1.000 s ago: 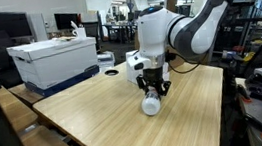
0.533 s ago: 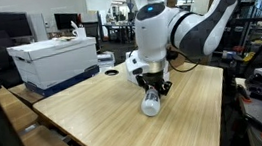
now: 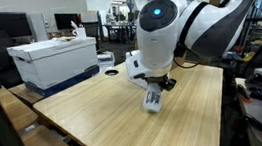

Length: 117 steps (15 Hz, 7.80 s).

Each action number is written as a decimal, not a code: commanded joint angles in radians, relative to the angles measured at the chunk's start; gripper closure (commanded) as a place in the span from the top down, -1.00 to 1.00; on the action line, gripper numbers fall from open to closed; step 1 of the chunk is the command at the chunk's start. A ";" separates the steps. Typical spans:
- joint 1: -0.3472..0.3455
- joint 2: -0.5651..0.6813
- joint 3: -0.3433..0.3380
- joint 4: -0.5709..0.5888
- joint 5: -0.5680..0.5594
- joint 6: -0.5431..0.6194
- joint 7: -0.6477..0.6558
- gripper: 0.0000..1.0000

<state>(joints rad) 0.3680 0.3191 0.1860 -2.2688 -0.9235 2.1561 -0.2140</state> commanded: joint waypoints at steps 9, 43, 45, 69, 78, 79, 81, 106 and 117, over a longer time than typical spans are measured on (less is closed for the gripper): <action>0.043 -0.017 0.113 0.003 -0.143 -0.335 0.188 -0.35; -0.217 0.009 0.055 -0.017 0.395 0.174 -0.325 -0.18; -0.215 0.011 0.060 -0.011 0.419 0.173 -0.336 -0.22; -0.269 0.003 0.046 -0.111 0.645 0.388 -0.314 1.00; -0.259 0.028 0.033 -0.133 0.647 0.460 -0.271 1.00; -0.258 0.034 0.031 -0.133 0.645 0.463 -0.267 1.00; -0.257 0.043 0.029 -0.133 0.644 0.472 -0.261 1.00; 0.001 -0.084 0.020 0.049 0.337 -0.119 0.166 -0.92; 0.035 0.029 0.063 0.109 0.184 -0.359 0.325 -0.93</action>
<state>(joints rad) 0.3919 0.3026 0.2341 -2.1950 -0.7104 1.8563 0.0680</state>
